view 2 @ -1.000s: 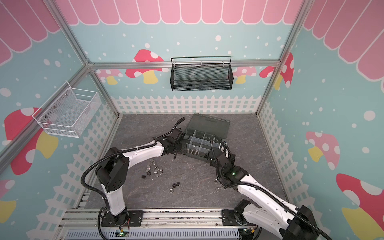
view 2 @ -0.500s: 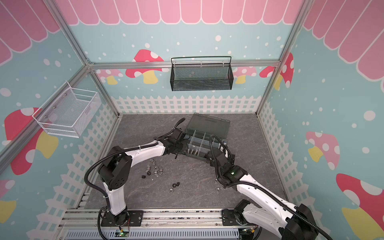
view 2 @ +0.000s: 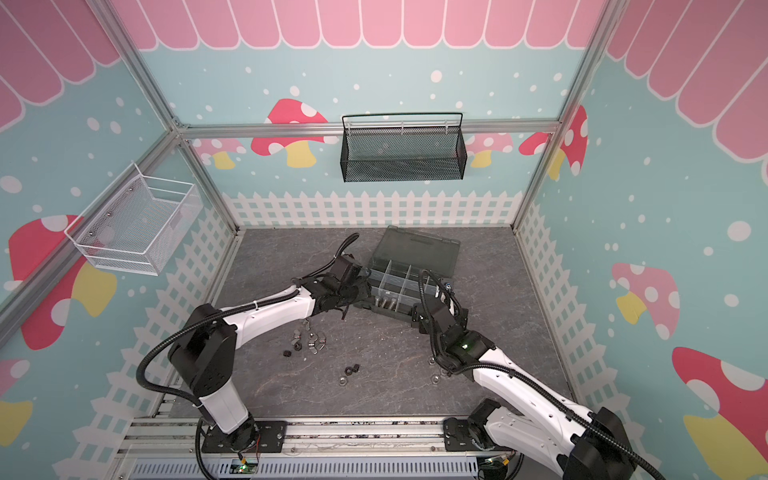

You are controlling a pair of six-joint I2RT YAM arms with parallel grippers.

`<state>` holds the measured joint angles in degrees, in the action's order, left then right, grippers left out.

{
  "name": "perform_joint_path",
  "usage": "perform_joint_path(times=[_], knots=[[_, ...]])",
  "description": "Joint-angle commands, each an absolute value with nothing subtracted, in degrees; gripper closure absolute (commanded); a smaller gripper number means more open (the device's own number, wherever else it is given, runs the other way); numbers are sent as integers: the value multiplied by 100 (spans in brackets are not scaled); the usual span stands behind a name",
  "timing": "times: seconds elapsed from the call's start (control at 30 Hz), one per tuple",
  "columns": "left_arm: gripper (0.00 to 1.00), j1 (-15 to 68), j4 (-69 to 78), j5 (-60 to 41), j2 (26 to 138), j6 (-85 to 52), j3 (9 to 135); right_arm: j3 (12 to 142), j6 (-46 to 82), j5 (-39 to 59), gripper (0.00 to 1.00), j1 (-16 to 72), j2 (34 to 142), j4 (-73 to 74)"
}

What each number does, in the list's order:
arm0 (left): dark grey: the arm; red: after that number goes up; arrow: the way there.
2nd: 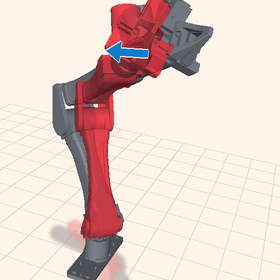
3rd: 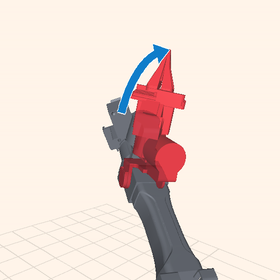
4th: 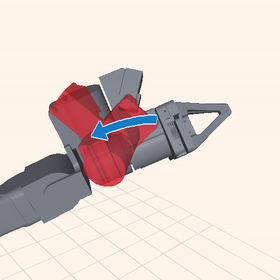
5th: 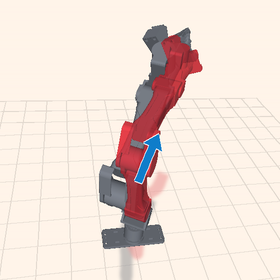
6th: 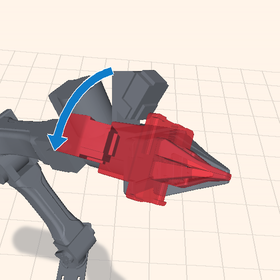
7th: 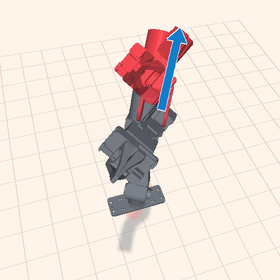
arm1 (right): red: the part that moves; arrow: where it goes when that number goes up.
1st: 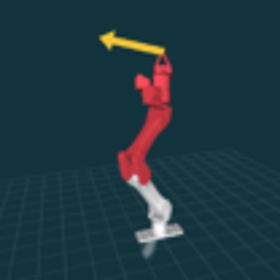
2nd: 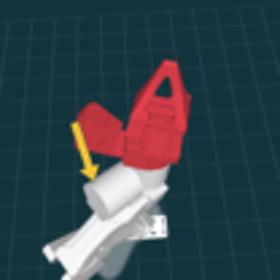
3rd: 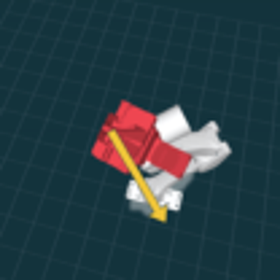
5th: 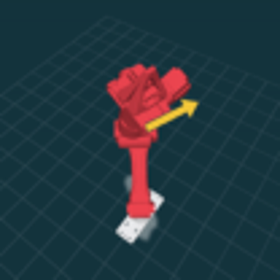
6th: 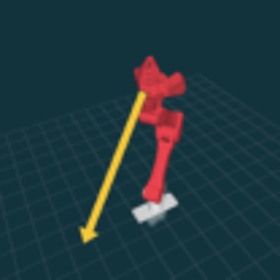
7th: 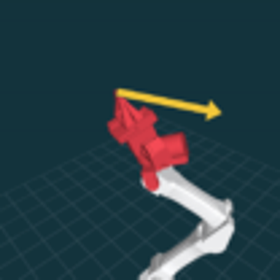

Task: Sort the screws and nuts into containers
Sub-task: 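Open the left gripper to drop the bolt into the near compartment, then move the left gripper back over the silver wing nuts on the table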

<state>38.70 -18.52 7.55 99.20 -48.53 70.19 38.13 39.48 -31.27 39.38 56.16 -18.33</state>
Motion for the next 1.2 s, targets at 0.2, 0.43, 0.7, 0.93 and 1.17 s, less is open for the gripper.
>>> perform_joint_path(times=[0.2, 0.43, 0.7, 0.93, 1.17], knots=[[12, 3854, -1918, 1451, 8469, -5036, 5928, 3928, 3702, -2645, 0, 3929, 5852, -1635], [0, 3495, -2766, 1746, 7720, -5103, 5267, 3996, 3822, -2718, 0, 3929, 6088, -1656], [12, 2822, -2874, 1684, 7282, -5318, 4469, 4071, 3881, -2744, 2, 3929, 6231, -1686], [29, 2560, -2841, 1680, 7517, -5291, 4346, 4095, 3946, -2839, 2, 3929, 6254, -1749], [42, 2419, -2522, 1426, 8105, -5239, 4432, 4087, 3972, -2874, 2, 3929, 6274, -1758]])
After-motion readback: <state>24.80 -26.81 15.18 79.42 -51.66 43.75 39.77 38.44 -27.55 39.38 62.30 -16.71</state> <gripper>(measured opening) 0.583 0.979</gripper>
